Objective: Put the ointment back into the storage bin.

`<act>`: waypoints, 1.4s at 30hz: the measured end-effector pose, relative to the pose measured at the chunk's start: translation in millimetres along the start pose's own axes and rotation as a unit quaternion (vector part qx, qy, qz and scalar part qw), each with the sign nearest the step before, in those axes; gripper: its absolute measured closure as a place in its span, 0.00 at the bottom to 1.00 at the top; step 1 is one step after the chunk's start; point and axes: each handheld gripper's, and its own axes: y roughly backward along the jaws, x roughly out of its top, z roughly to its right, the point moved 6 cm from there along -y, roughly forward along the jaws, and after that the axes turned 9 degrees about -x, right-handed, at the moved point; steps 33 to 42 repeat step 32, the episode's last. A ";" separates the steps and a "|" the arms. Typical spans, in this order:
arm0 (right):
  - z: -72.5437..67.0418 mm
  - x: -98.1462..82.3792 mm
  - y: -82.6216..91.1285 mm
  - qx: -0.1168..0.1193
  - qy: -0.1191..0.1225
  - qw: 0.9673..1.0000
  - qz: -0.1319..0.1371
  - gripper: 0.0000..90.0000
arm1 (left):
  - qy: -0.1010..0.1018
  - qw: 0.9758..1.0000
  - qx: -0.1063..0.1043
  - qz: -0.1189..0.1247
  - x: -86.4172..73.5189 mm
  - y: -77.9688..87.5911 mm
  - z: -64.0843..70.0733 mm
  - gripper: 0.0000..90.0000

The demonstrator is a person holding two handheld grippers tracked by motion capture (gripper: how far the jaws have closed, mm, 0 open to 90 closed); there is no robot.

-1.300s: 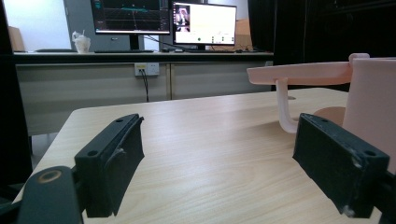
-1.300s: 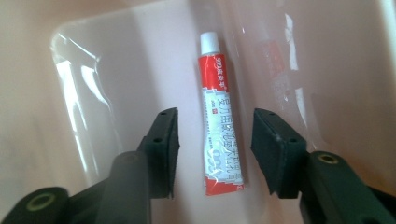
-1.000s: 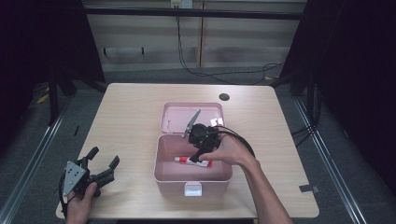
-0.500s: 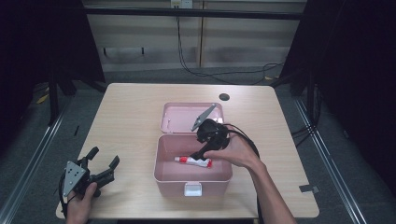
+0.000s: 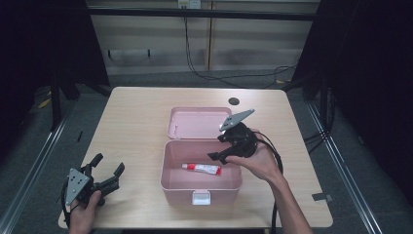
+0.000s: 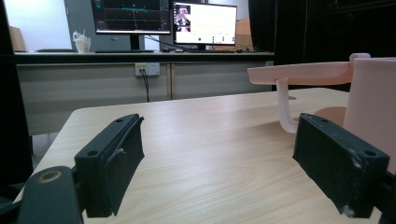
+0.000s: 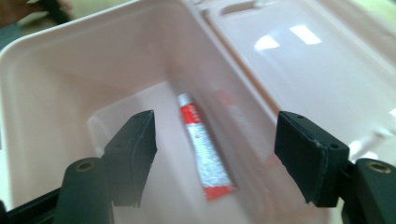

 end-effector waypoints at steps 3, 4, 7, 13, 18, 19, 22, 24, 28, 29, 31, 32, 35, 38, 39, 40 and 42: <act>7.1 -4.6 8.0 -0.015 -0.024 0.999 0.018 0.33 | 0.000 1.000 0.000 0.000 0.0 0.0 0.0 0.17; 10.6 -6.6 11.9 -0.022 -0.032 0.999 0.027 0.33 | 0.000 1.000 0.000 0.000 0.0 0.0 0.0 0.17; 17.8 -12.3 18.8 -0.038 -0.052 0.997 0.046 0.32 | 0.000 1.000 0.000 0.000 0.0 0.0 0.0 0.17; 33.2 -27.5 34.1 -0.073 -0.097 0.989 0.082 0.32 | 0.000 1.000 0.000 0.000 0.0 0.0 0.0 0.17; 44.4 -43.9 43.0 -0.100 -0.124 0.983 0.094 0.32 | 0.000 1.000 0.001 0.000 0.0 -0.1 -0.1 0.17; 46.0 -47.4 43.7 -0.102 -0.127 0.982 0.093 0.32 | -0.001 1.000 0.002 -0.001 0.0 0.0 -0.5 0.18; 50.0 -56.1 48.0 -0.114 -0.141 0.978 0.098 0.33 | 0.000 1.000 0.001 0.000 0.0 -0.1 -0.1 0.18; 52.2 -60.1 50.4 -0.121 -0.151 0.976 0.105 0.33 | -0.001 1.000 0.001 -0.001 0.0 0.0 -0.3 0.18; 57.5 -70.3 54.9 -0.135 -0.167 0.971 0.106 0.32 | 0.000 1.000 0.001 -0.001 0.0 -0.1 -0.2 0.18; 59.0 -72.9 56.3 -0.137 -0.171 0.969 0.111 0.32 | 0.000 1.000 0.002 -0.001 0.0 -0.1 -0.2 0.17; 63.1 -76.8 59.1 -0.140 -0.187 0.965 0.117 0.31 | -0.003 1.000 0.007 -0.003 0.1 -0.3 -1.5 0.18; 65.5 -78.6 60.5 -0.144 -0.189 0.964 0.119 0.30 | -0.002 1.000 0.012 -0.004 -0.1 -0.2 -1.3 0.18; 65.5 -78.6 60.5 -0.144 -0.189 0.964 0.119 0.30 | -0.002 1.000 0.012 -0.004 -0.1 -0.2 -1.3 0.18; 65.5 -78.6 60.5 -0.144 -0.189 0.964 0.119 0.30 | -0.002 1.000 0.012 -0.004 -0.1 -0.2 -1.3 0.18; 65.5 -78.6 60.5 -0.144 -0.189 0.964 0.119 0.30 | -0.002 1.000 0.012 -0.004 -0.1 -0.2 -1.3 0.18; 65.5 -78.6 60.5 -0.144 -0.189 0.964 0.119 0.30 | -0.002 1.000 0.012 -0.004 -0.1 -0.2 -1.3 0.18; 65.5 -78.6 60.5 -0.144 -0.189 0.964 0.119 0.30 | -0.002 1.000 0.012 -0.004 -0.1 -0.2 -1.3 0.18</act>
